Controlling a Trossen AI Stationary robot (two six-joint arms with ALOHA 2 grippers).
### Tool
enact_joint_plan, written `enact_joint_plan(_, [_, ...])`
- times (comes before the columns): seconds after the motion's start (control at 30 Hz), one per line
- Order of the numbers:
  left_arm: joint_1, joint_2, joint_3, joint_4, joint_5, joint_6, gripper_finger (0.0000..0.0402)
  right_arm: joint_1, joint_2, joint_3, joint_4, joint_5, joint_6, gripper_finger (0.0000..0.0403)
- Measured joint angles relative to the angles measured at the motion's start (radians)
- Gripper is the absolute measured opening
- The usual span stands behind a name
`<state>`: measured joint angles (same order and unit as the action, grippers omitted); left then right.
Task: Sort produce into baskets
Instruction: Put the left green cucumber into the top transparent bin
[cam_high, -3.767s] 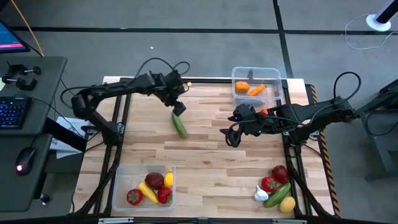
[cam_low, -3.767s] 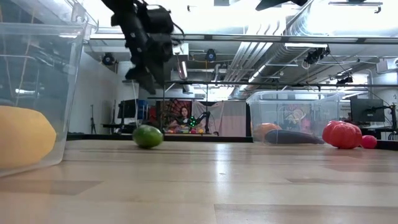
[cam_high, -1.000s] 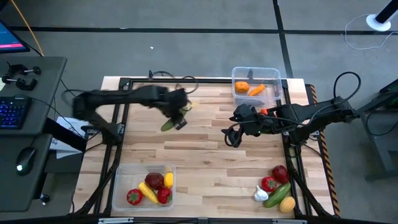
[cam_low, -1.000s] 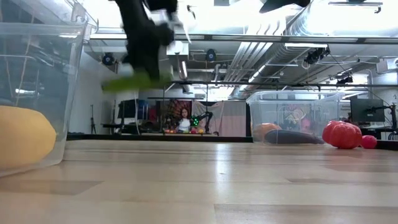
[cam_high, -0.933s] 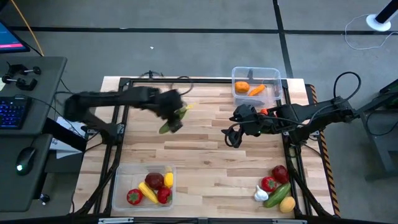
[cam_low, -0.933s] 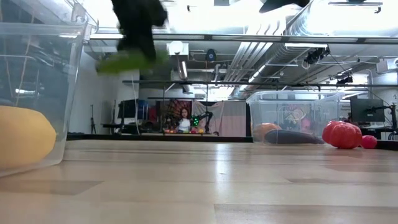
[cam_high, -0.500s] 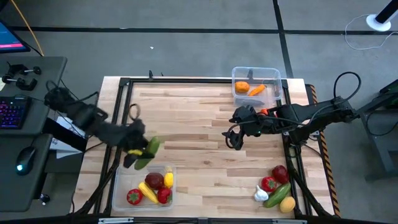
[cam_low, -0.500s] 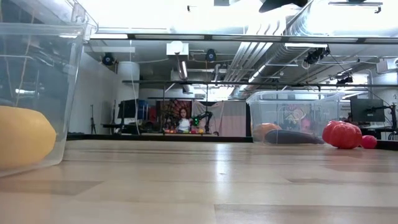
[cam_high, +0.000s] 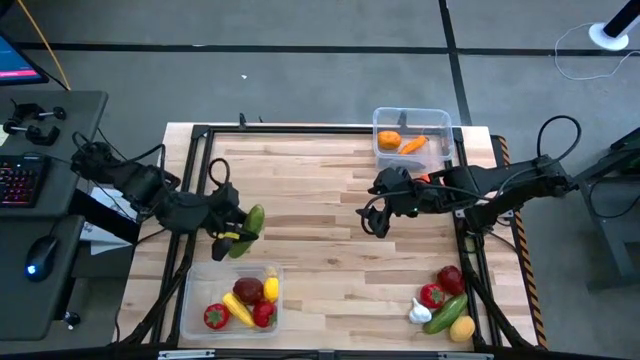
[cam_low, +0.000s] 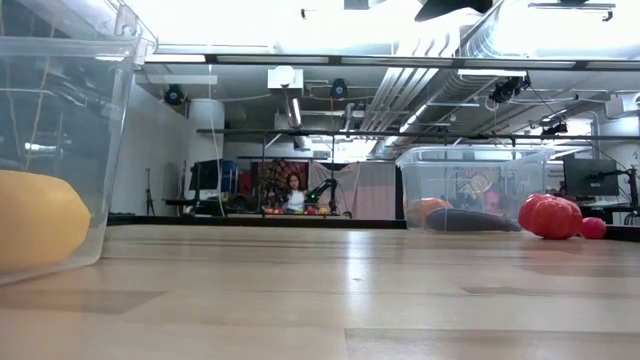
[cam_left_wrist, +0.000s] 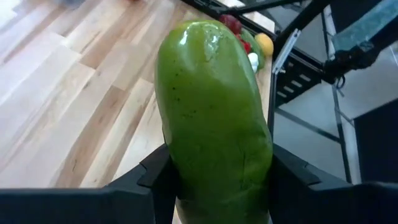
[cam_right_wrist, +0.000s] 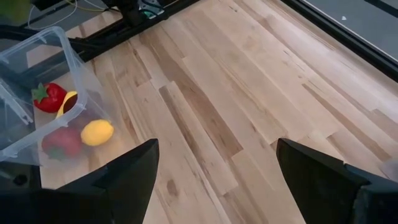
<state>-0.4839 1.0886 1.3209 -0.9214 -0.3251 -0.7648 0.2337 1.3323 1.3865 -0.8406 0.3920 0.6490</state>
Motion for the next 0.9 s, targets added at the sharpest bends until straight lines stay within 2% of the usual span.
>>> enact_joint_plan(0.17, [0.024,-0.006,0.000,0.000,0.055,0.009,0.0167,0.000,0.000,0.000,0.000,0.000,0.000,0.0316])
enact_joint_plan(0.9, [0.025,-0.006,0.000,-0.001,0.063,0.044,0.0168,0.000,0.000,0.000,0.045,0.000,-0.002,0.0316])
